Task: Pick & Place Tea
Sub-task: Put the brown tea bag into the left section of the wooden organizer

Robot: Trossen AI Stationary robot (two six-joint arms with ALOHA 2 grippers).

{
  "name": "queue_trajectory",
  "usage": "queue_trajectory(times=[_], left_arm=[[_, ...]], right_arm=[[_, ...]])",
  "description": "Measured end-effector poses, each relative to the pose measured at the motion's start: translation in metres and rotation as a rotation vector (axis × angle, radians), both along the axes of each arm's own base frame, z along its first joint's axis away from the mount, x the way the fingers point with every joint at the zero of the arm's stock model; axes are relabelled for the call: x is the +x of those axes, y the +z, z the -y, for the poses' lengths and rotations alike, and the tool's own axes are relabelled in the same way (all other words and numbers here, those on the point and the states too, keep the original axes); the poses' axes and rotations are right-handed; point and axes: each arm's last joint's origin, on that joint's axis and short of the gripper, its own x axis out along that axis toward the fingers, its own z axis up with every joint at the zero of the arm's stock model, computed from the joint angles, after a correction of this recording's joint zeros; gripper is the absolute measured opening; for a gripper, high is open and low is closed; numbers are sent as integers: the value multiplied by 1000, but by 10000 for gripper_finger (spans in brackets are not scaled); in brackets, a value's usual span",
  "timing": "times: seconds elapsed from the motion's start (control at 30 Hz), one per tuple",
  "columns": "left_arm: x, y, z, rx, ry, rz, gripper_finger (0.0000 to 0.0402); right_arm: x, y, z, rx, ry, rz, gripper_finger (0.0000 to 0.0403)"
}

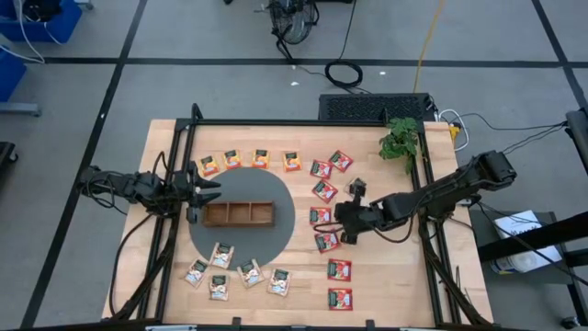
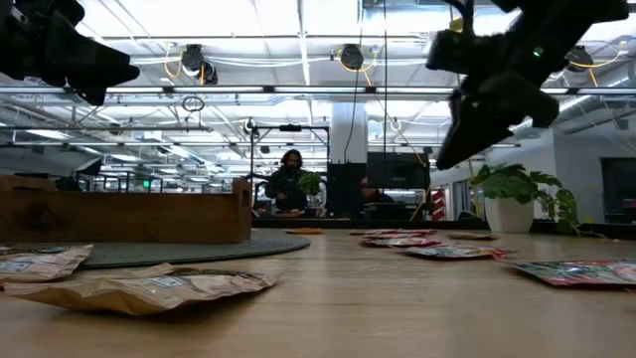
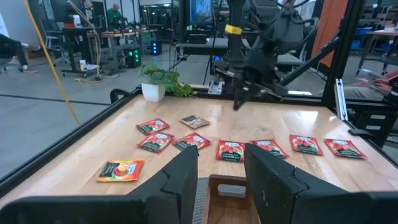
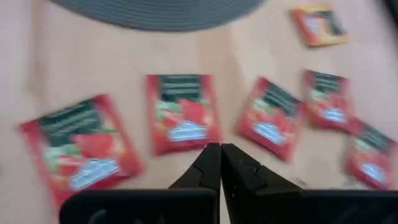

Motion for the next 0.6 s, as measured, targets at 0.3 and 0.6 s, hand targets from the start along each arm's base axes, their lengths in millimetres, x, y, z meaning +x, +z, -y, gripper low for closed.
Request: queue_trajectory(times=[0.3, 0.6], left_arm=[[0, 0, 0, -1, 0, 2, 134], [0, 0, 0, 0, 0, 0, 134]], right_arm=[[-6, 11, 48, 37, -168, -114, 80], [-3, 15, 114, 638, -644, -162, 287]])
